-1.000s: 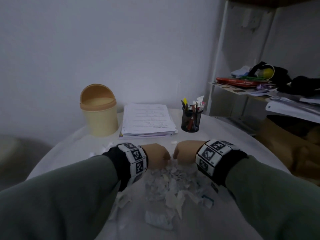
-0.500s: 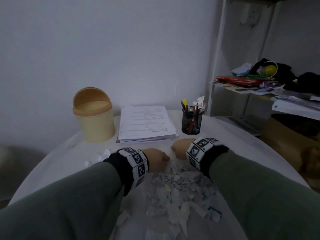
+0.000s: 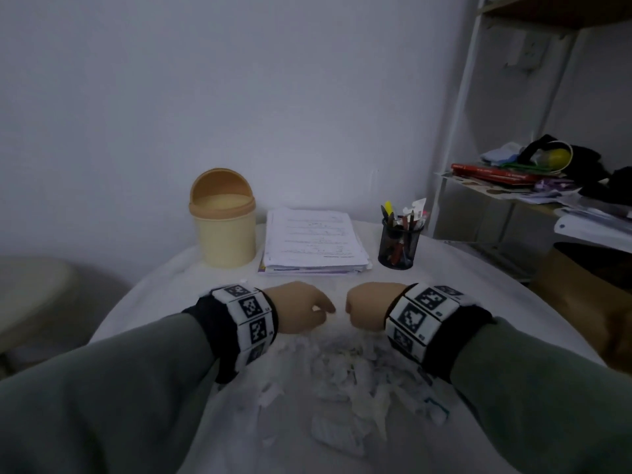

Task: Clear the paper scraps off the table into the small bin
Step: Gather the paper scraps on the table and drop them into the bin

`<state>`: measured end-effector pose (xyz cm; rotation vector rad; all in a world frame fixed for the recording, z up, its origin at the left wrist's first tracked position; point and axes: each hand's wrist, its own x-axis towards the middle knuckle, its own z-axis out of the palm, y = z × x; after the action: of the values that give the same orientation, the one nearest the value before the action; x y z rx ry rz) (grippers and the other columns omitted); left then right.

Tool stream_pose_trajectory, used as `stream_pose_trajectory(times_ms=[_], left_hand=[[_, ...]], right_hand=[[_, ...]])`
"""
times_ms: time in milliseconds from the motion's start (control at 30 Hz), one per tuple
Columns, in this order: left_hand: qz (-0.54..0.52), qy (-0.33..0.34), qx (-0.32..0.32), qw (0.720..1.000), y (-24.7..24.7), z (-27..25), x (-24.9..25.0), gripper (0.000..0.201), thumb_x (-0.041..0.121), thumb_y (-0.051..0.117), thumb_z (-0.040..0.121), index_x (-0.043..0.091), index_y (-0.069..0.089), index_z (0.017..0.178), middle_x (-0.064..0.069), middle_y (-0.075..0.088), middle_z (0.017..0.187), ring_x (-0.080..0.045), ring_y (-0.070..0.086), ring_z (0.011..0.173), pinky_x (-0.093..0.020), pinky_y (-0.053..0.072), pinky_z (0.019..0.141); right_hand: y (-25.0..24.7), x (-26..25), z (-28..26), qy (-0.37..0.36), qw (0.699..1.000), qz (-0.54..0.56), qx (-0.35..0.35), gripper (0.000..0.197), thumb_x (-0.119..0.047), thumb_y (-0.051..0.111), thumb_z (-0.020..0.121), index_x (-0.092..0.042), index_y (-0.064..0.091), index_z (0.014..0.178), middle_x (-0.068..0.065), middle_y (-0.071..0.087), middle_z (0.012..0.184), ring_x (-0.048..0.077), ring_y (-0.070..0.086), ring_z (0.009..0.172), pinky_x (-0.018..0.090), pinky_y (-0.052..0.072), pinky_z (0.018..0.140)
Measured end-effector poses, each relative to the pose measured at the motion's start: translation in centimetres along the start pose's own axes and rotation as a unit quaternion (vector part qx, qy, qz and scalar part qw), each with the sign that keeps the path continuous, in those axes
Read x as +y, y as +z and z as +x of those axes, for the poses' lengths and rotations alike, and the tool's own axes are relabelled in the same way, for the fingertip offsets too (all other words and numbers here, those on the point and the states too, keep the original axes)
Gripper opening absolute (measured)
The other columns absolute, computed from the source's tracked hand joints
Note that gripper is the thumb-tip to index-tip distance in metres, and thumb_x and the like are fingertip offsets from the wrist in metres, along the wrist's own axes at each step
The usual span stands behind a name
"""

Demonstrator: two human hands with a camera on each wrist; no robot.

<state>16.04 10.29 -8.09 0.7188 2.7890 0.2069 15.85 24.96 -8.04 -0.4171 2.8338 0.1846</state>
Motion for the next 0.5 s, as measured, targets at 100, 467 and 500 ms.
stream_pose_trajectory(times_ms=[100,467,500], left_hand=[[-0.005,-0.044,0.063,0.997,-1.2,-0.9,-3.0,0.039,0.026,0.040,0.098,0.022,0.051,0.135,0.001,0.051,0.141,-0.017,0.050,0.125,-0.026,0.037,0.103],[0.030,-0.213,0.026,0.976,-0.7,-4.0,-13.9,0.049,0.033,0.037,0.098,0.019,0.033,0.145,-0.006,0.033,0.152,-0.023,0.034,0.139,-0.032,0.031,0.113],[0.031,-0.214,0.020,0.976,-0.5,-4.1,-14.3,0.050,0.032,0.037,0.099,0.019,0.031,0.146,-0.006,0.032,0.153,-0.023,0.033,0.139,-0.032,0.030,0.113]], right_hand=[[-1.5,-2.4,0.7,-0.007,1.000,0.006,0.023,0.038,-0.011,0.036,0.094,-0.006,0.056,0.126,0.013,0.058,0.129,0.028,0.057,0.116,0.035,0.046,0.097],[-3.9,-11.3,9.0,-0.084,0.994,-0.022,0.070,0.041,-0.012,0.038,0.095,-0.010,0.052,0.134,0.011,0.050,0.142,0.028,0.048,0.129,0.039,0.041,0.108],[-4.0,-12.1,9.7,-0.087,0.994,-0.025,0.059,0.043,-0.010,0.039,0.095,-0.009,0.048,0.137,0.011,0.046,0.144,0.028,0.047,0.131,0.039,0.040,0.109]])
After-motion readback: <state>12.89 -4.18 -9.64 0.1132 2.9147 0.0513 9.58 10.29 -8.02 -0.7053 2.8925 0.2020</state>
